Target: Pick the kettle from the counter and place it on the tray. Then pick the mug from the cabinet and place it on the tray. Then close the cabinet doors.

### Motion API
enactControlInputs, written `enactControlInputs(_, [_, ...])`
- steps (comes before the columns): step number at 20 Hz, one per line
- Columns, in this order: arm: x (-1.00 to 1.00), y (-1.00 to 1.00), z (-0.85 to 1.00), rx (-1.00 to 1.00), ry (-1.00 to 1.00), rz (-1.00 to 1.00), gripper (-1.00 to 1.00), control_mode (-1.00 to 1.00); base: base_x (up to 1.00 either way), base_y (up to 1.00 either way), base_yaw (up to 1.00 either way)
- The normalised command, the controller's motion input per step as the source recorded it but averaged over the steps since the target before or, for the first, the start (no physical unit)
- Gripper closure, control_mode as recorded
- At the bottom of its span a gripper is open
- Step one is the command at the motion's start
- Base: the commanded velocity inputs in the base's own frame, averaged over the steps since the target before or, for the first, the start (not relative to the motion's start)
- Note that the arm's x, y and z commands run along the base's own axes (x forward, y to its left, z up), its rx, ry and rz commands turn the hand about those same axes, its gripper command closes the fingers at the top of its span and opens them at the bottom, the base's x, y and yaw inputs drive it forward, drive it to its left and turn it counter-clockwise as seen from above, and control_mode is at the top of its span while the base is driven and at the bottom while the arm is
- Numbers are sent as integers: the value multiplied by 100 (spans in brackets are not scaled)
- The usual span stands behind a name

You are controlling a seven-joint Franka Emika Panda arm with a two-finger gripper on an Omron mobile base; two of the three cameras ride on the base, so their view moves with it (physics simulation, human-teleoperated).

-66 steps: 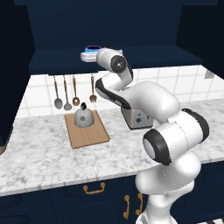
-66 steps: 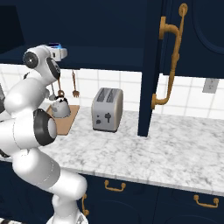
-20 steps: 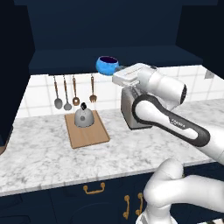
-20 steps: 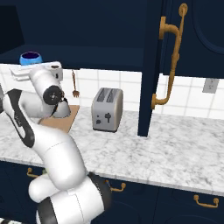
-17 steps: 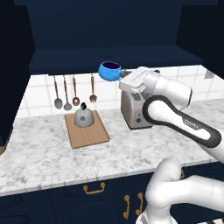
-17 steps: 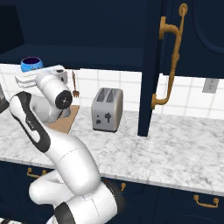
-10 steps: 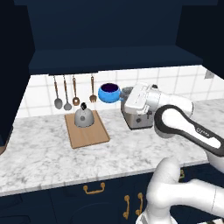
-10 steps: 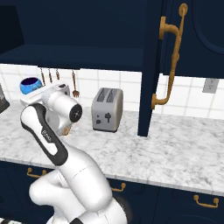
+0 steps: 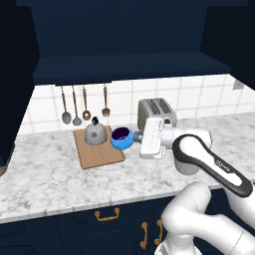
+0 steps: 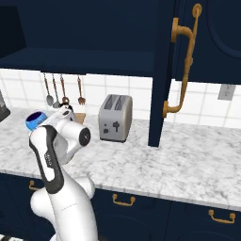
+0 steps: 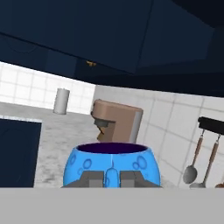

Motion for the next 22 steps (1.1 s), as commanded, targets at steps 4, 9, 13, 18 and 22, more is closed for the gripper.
enactControlInputs(4, [9, 0, -44, -10, 1, 6, 100, -100, 0, 0, 0])
enactControlInputs(9, [26, 0, -34, -5, 1, 4, 100, -100, 0, 0, 0])
enactControlInputs(13, [33, 3, -39, 0, 0, 5, 100, -100, 0, 0, 0])
enactControlInputs(18, [44, 10, -32, 0, 0, 3, 100, -100, 0, 0, 0])
enactControlInputs(22, [53, 12, -32, 0, 1, 5, 100, -100, 0, 0, 0])
